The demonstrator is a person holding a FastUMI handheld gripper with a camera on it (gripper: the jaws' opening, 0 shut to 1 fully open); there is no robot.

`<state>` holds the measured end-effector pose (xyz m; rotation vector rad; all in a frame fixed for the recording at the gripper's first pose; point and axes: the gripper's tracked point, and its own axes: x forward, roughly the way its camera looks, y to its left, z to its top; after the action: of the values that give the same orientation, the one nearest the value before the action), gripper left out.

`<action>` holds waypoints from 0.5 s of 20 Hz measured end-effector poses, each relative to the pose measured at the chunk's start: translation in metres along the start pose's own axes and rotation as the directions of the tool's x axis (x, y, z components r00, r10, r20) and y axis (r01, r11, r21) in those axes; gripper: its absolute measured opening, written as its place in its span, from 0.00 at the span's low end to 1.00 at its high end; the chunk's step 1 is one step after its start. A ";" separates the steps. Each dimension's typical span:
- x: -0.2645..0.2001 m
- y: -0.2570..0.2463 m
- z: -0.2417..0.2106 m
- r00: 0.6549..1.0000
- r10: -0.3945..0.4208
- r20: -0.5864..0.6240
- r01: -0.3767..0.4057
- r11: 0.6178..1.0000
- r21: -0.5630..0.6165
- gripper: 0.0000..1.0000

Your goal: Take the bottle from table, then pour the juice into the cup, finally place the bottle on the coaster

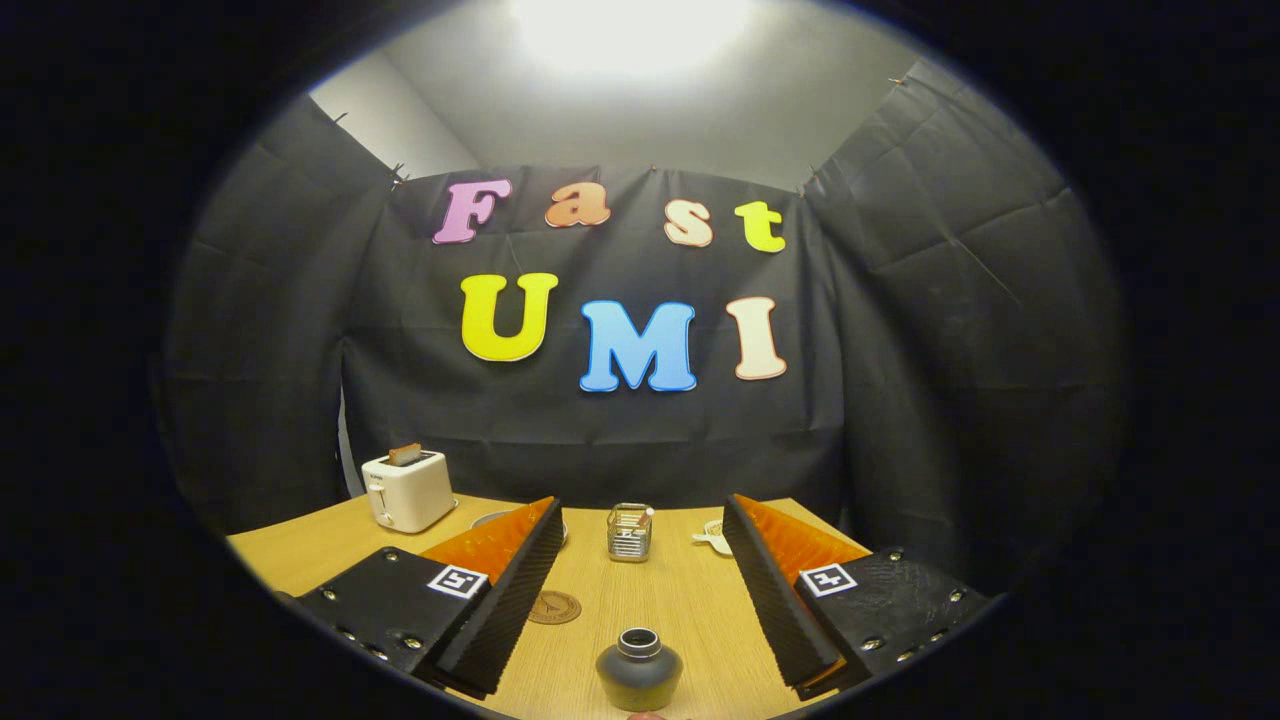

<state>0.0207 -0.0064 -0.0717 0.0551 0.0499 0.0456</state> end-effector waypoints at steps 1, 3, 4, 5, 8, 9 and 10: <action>0.001 0.001 -0.010 1.000 0.007 -0.020 -0.007 1.000 0.001 0.98; 0.003 0.004 -0.034 0.997 0.033 -0.070 -0.034 0.999 -0.009 0.98; 0.003 0.005 -0.045 0.995 0.045 -0.091 -0.046 0.999 -0.011 0.98; 0.003 0.005 -0.053 0.993 0.053 -0.107 -0.054 0.998 -0.010 0.98; 0.004 0.008 -0.077 0.988 0.072 -0.138 -0.074 0.997 -0.013 0.98; 0.006 0.008 -0.087 0.986 0.075 -0.152 -0.079 0.997 -0.019 0.98; 0.006 0.008 -0.099 0.982 0.078 -0.174 -0.083 0.996 -0.022 0.98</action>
<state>0.0215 0.0073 -0.1699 0.0237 0.2204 0.1319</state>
